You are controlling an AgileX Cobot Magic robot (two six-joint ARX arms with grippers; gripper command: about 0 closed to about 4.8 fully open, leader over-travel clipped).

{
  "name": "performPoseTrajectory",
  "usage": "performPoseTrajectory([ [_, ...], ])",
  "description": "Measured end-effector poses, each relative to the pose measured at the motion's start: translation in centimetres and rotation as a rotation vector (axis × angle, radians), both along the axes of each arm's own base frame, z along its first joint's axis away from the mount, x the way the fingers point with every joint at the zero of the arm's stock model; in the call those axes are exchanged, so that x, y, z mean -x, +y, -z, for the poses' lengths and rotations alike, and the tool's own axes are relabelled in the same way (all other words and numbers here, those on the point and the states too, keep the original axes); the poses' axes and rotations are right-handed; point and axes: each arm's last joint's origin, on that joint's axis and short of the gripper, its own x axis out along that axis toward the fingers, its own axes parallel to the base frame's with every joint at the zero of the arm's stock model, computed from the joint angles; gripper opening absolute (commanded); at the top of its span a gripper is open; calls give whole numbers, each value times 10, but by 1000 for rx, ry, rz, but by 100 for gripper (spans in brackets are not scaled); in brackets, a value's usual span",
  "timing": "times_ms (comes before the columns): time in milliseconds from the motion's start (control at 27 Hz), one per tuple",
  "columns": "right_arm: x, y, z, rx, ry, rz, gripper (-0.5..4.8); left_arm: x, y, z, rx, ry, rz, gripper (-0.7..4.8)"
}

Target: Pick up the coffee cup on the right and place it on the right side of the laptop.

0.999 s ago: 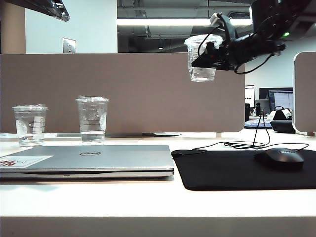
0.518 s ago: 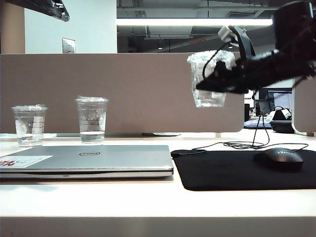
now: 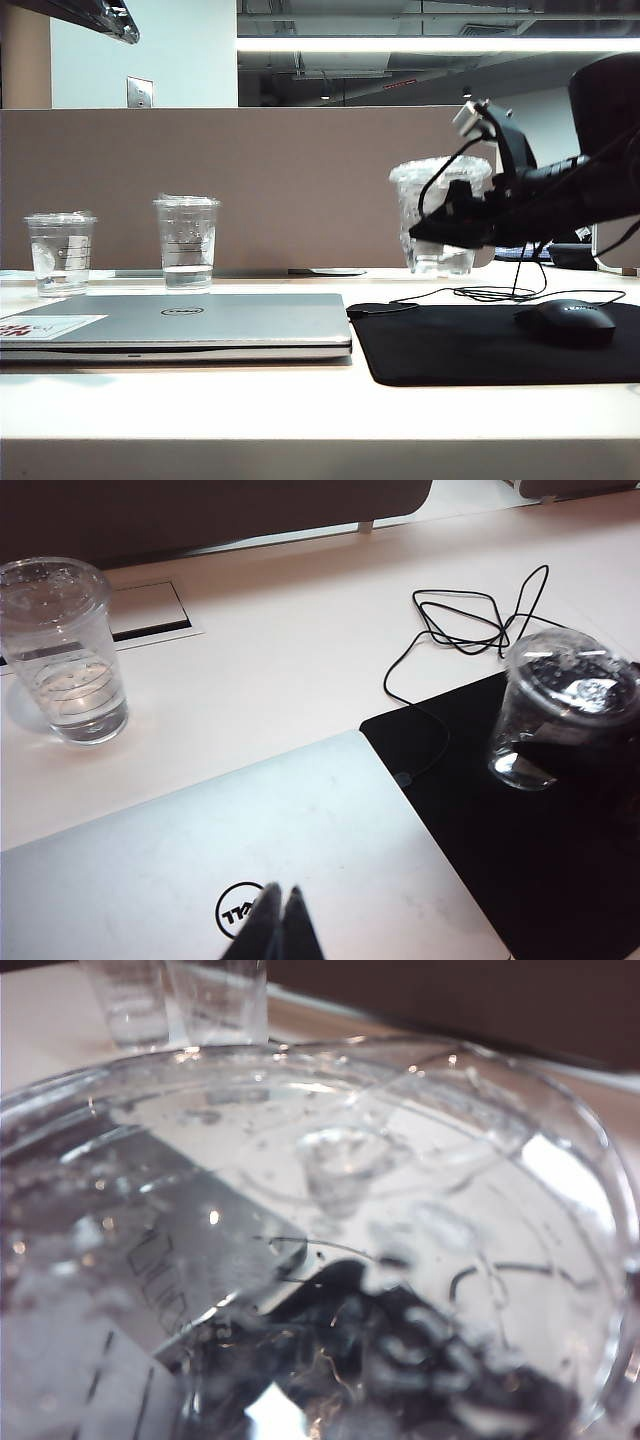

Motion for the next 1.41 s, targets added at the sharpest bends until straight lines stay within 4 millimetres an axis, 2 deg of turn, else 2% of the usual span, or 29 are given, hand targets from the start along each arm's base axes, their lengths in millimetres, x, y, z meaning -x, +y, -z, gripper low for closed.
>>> performPoseTrajectory([
  [185,0,13,15,4,20,-38,265,0,0,0,0,0,1,-5],
  [629,0,19,37,18,78,-52,266,0,0,0,0,0,1,-5],
  [703,-1,19,40,15,72,-55,297,0,0,0,0,0,0,-5],
  [814,-1,19,42,16,72,-55,412,0,0,0,0,0,0,-5],
  [962,0,19,46,19,99,-54,450,0,0,0,0,0,1,-5],
  [999,-1,19,46,18,94,-54,474,0,0,0,0,0,0,-5],
  [1184,0,19,45,17,92,-54,479,0,0,0,0,0,1,-5],
  [1406,3,18,27,16,94,-60,479,0,0,0,0,0,0,-5],
])
